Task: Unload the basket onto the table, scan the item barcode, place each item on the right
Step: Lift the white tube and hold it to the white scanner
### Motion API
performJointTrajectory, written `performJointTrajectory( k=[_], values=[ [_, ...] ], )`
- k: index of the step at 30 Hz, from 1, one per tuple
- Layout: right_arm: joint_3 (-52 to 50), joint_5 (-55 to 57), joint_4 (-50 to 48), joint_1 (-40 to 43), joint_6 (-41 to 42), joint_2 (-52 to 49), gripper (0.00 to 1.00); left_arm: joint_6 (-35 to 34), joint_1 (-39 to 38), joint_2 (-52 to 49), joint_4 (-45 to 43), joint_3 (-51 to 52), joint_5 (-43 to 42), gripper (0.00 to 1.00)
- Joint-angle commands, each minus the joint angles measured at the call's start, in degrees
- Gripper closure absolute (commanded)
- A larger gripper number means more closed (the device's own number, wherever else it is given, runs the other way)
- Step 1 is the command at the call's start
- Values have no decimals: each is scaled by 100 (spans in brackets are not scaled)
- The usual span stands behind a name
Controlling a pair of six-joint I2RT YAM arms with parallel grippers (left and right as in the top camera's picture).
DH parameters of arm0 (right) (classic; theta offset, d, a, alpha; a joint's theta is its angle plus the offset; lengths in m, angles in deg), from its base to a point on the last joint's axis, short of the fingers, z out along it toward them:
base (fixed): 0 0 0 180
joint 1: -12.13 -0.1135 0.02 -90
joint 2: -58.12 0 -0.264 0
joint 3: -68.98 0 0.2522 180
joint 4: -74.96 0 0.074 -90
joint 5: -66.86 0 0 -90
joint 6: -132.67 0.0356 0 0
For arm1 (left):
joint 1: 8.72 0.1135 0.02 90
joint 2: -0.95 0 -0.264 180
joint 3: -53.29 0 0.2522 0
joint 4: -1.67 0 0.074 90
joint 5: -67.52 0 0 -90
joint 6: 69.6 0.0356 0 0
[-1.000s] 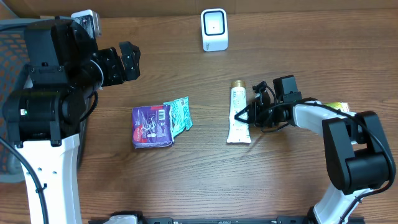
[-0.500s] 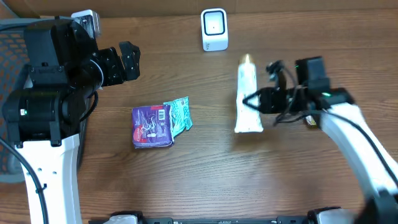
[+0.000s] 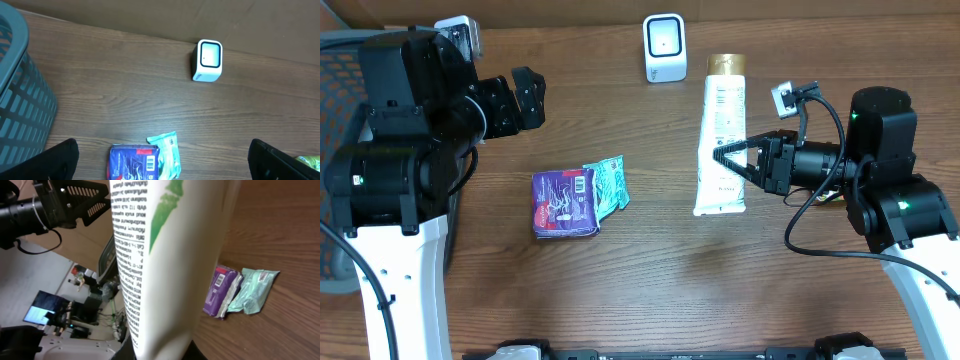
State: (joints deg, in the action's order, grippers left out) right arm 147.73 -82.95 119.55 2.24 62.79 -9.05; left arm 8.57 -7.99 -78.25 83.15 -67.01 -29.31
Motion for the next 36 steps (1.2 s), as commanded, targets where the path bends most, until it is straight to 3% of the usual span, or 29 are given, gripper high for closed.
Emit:
performJointTrajectory(
  k=[1, 7, 12, 17, 22, 25, 29, 36],
  values=[
    [175, -293, -199, -15, 431, 94, 97, 111, -2, -20, -15, -44, -22, 0],
    [323, -205, -981, -15, 1554, -87, 96, 111, -2, -20, -15, -44, -22, 0],
    [1279, 439, -343, -44, 1187, -745, 96, 111, -2, -20, -15, -44, -22, 0],
    [3318, 2579, 1637, -450, -96, -2022, 97, 111, -2, -20, -15, -44, -22, 0],
    [4900, 5654, 2487, -979, -863, -3130, 96, 111, -2, -20, -15, -44, -22, 0],
    [5368, 7036, 2304, -1222, -1611, -3696, 96, 111, -2, -20, -15, -44, -22, 0],
    [5366, 8736, 1300, -1526, -3056, -4354, 96, 111, -2, -20, -15, -44, -22, 0],
    [5362, 10017, 125, -1615, -5591, -5528, 96, 111, -2, -20, -15, -44, -22, 1]
  ],
)
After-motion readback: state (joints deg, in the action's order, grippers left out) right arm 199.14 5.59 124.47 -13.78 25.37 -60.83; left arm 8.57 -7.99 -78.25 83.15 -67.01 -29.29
